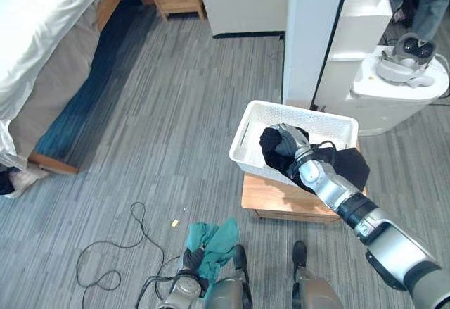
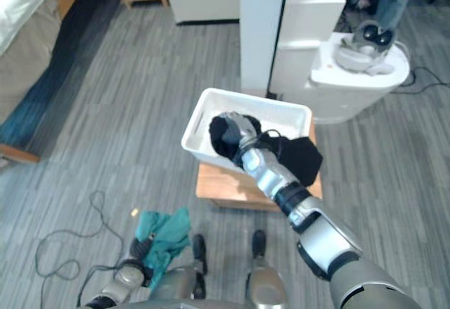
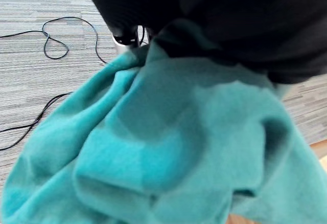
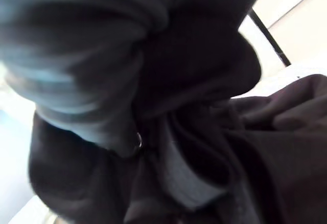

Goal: Tidy up the quilt and then pick up the clothes from the bed and put them into the laundry hamper.

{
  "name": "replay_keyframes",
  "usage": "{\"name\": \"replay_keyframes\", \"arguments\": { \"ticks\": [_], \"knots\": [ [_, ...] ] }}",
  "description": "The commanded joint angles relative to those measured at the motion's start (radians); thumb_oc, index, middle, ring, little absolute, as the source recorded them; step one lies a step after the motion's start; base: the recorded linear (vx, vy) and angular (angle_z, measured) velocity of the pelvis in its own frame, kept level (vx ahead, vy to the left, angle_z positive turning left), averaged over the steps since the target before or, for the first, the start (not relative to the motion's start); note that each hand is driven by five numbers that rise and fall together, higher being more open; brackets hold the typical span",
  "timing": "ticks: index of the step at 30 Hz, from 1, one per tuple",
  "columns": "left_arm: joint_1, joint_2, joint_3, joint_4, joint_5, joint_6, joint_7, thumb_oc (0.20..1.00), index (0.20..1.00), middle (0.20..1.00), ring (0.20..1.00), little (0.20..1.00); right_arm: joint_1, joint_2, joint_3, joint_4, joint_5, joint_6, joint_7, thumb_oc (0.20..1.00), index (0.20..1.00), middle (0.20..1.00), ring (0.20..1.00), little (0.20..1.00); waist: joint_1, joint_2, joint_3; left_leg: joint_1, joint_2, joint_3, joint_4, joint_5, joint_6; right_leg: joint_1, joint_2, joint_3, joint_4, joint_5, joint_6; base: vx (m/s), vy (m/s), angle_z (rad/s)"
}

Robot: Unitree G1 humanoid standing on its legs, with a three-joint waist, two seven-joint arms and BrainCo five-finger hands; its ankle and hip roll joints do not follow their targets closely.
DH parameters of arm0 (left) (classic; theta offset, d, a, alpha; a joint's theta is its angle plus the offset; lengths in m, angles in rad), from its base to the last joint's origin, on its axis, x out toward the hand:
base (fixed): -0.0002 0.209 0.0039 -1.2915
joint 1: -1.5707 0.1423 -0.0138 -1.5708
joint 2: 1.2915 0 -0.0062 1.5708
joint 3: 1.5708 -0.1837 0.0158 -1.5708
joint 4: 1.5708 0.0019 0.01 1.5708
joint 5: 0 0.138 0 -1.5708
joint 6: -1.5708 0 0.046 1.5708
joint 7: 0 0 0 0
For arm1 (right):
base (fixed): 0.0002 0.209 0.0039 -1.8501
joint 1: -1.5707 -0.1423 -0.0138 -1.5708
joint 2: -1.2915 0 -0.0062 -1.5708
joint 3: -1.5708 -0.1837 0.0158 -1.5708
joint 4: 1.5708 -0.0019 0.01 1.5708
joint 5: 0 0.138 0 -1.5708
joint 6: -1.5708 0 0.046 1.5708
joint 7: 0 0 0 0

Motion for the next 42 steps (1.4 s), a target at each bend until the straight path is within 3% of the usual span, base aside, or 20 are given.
{"name": "replay_keyframes", "arguments": {
  "ticks": [1, 5, 9, 14, 19, 24, 28, 33, 42],
  "knots": [
    [-0.082, 0.049, -0.043, 0.017, -0.049, -0.041, 0.024, 0.2, 0.2, 0.2, 0.2, 0.2, -0.195, -0.007, -0.017, 0.058, -0.037, -0.009, -0.087, 0.2, 0.2, 0.2, 0.2, 0.2, 0.007, -0.067, 0.02, 0.025, 0.013, 0.002, -0.001, -0.067, -0.073, 0.033, -0.065, 0.067, 0.004, -0.143, 0.081, -0.01, 0.014, 0.16],
    [-0.07, 0.054, -0.04, 0.027, -0.048, -0.034, 0.015, 0.2, 0.2, 0.2, 0.2, 0.2, -0.22, -0.084, -0.045, 0.089, -0.043, 0.01, -0.118, 0.2, 0.2, 0.2, 0.2, 0.2, -0.001, -0.078, 0.014, 0.035, 0.019, 0.011, -0.001, -0.071, -0.073, 0.044, -0.063, 0.068, 0.004, -0.144, 0.082, 0.0, 0.021, 0.12],
    [-0.025, 0.066, -0.017, 0.063, -0.042, -0.017, -0.003, 0.2, 0.2, 0.2, 0.2, 0.2, -0.24, -0.222, -0.102, 0.074, -0.022, 0.028, -0.156, 0.2, 0.2, 0.2, 0.2, 0.2, -0.028, -0.114, -0.016, 0.076, 0.029, 0.032, -0.001, -0.094, -0.065, 0.068, -0.058, 0.093, 0.006, -0.149, 0.08, 0.04, 0.023, -0.01],
    [0.025, 0.062, 0.022, 0.126, -0.029, 0.017, -0.023, 0.2, 0.2, 0.2, 0.2, 0.2, -0.225, -0.393, -0.168, -0.106, -0.004, 0.02, -0.168, 0.2, 0.2, 0.2, 0.2, 0.2, -0.08, -0.16, -0.066, 0.137, 0.039, 0.093, -0.001, -0.125, -0.058, 0.087, -0.049, 0.149, 0.004, -0.147, 0.086, 0.05, 0.04, -0.48],
    [0.025, 0.064, 0.023, 0.138, -0.009, 0.028, -0.027, 0.2, 0.2, 0.2, 0.2, 0.2, -0.232, -0.44, -0.198, -0.199, 0.029, 0.003, -0.173, 0.2, 0.2, 0.2, 0.2, 0.2, -0.104, -0.175, -0.09, 0.167, 0.041, 0.121, -0.001, -0.137, -0.055, 0.099, -0.048, 0.174, 0.004, -0.145, 0.089, 0.03, 0.036, -0.3],
    [0.009, 0.063, 0.029, 0.133, -0.008, 0.032, -0.022, 0.2, 0.2, 0.2, 0.2, 0.2, -0.257, -0.436, -0.199, -0.309, 0.026, -0.008, -0.164, 0.2, 0.2, 0.2, 0.2, 0.2, -0.117, -0.19, -0.114, 0.192, 0.041, 0.138, -0.001, -0.151, -0.051, 0.11, -0.048, 0.196, 0.004, -0.145, 0.092, 0.02, 0.038, -0.17],
    [-0.006, 0.063, 0.026, 0.13, -0.019, 0.03, -0.01, 0.2, 0.2, 0.2, 0.2, 0.2, -0.322, -0.379, -0.154, -0.341, 0.009, -0.016, -0.154, 0.2, 0.2, 0.2, 0.2, 0.2, -0.112, -0.206, -0.129, 0.202, 0.04, 0.137, -0.001, -0.156, -0.048, 0.116, -0.048, 0.203, 0.005, -0.147, 0.091, 0.02, 0.023, -0.06],
    [-0.004, 0.061, 0.03, 0.142, -0.021, 0.033, 0.008, 0.2, 0.2, 0.2, 0.2, 0.2, -0.399, -0.294, -0.095, -0.294, -0.022, -0.01, -0.142, 0.2, 0.2, 0.2, 0.2, 0.2, -0.086, -0.223, -0.13, 0.207, 0.039, 0.123, -0.001, -0.156, -0.046, 0.13, -0.051, 0.192, 0.006, -0.151, 0.088, 0.02, 0.008, 0.02],
    [0.021, 0.052, 0.035, 0.156, -0.023, 0.036, 0.016, 0.2, 0.2, 0.2, 0.2, 0.2, -0.373, -0.24, -0.053, -0.224, -0.039, -0.006, -0.112, 0.2, 0.2, 0.2, 0.2, 0.2, -0.049, -0.224, -0.102, 0.182, 0.037, 0.098, -0.001, -0.15, -0.047, 0.118, -0.058, 0.168, 0.011, -0.155, 0.087, 0.0, -0.004, 0.12]
  ]
}}
